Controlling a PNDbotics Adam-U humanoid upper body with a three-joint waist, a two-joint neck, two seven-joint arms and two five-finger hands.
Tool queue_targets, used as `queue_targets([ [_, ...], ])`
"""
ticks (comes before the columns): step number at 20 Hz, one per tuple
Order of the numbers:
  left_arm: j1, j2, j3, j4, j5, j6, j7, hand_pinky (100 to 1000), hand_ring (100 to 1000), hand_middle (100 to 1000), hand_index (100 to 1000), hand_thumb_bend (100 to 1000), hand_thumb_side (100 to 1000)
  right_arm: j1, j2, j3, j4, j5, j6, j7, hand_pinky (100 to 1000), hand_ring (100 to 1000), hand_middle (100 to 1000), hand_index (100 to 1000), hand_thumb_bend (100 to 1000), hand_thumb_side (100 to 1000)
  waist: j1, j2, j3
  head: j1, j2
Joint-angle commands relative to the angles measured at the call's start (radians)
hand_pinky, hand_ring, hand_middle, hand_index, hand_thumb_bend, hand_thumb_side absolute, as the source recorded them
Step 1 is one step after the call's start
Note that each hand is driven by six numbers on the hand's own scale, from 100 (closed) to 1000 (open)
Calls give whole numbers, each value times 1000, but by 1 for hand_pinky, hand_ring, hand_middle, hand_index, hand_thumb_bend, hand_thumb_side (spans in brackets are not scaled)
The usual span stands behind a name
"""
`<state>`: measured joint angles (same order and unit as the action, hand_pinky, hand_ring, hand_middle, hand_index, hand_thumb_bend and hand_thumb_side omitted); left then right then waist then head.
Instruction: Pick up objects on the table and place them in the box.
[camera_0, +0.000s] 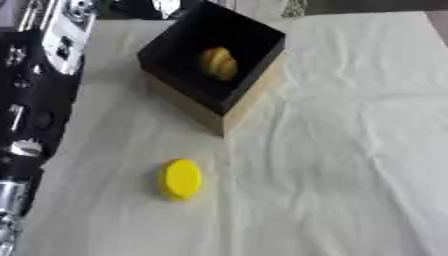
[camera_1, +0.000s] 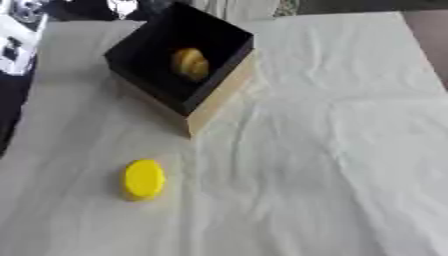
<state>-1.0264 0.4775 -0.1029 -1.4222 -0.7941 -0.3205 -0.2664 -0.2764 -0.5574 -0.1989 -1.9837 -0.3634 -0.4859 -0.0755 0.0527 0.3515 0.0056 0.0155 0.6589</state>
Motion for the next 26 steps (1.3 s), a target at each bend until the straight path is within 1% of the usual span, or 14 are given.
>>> queue_targets([
  [1,59,96,-50,-178,150,14,-68,854,811,765,885,307,479,2,-42,-15,-16,15,-4,-13,921,868,604,807,100,504,-2,-30,8,-23,8],
  [3,123,136,-77,-271,199,31,-97,856,813,768,891,311,479,9,-48,-17,-16,22,-7,-18,920,868,604,807,100,499,0,-32,16,-33,14],
  [6,209,186,-116,-395,216,54,-122,863,823,777,899,356,489,17,-55,-17,-16,32,-10,-23,920,868,603,807,100,498,2,-34,29,-43,25],
  [8,249,208,-141,-448,204,64,-151,870,835,790,905,381,504,20,-58,-16,-16,37,-11,-25,920,868,603,807,100,495,3,-35,37,-47,31],
  [10,282,221,-160,-477,192,72,-185,875,843,799,914,389,525,23,-61,-16,-16,40,-12,-27,920,868,603,807,100,497,4,-35,42,-50,31],
  [13,315,225,-176,-491,189,86,-232,879,847,805,926,390,553,24,-60,-15,-16,44,-12,-29,920,868,603,807,100,502,3,-35,47,-54,32],
  [16,329,214,-180,-492,199,97,-275,883,851,810,934,399,582,27,-57,-15,-16,46,-10,-29,921,869,602,806,100,509,2,-35,49,-59,33],
  [21,340,176,-189,-484,212,110,-332,878,840,798,926,399,608,30,-54,-15,-16,48,-5,-31,922,869,602,806,100,517,3,-37,53,-64,38],
  [23,351,157,-192,-471,210,117,-350,877,836,791,920,412,618,31,-53,-15,-16,48,-3,-31,922,869,602,806,100,518,5,-39,55,-66,41],
  [26,369,130,-203,-444,195,120,-380,877,837,792,920,453,588,33,-52,-16,-16,49,1,-33,922,869,601,806,100,526,7,-41,58,-66,43],
])
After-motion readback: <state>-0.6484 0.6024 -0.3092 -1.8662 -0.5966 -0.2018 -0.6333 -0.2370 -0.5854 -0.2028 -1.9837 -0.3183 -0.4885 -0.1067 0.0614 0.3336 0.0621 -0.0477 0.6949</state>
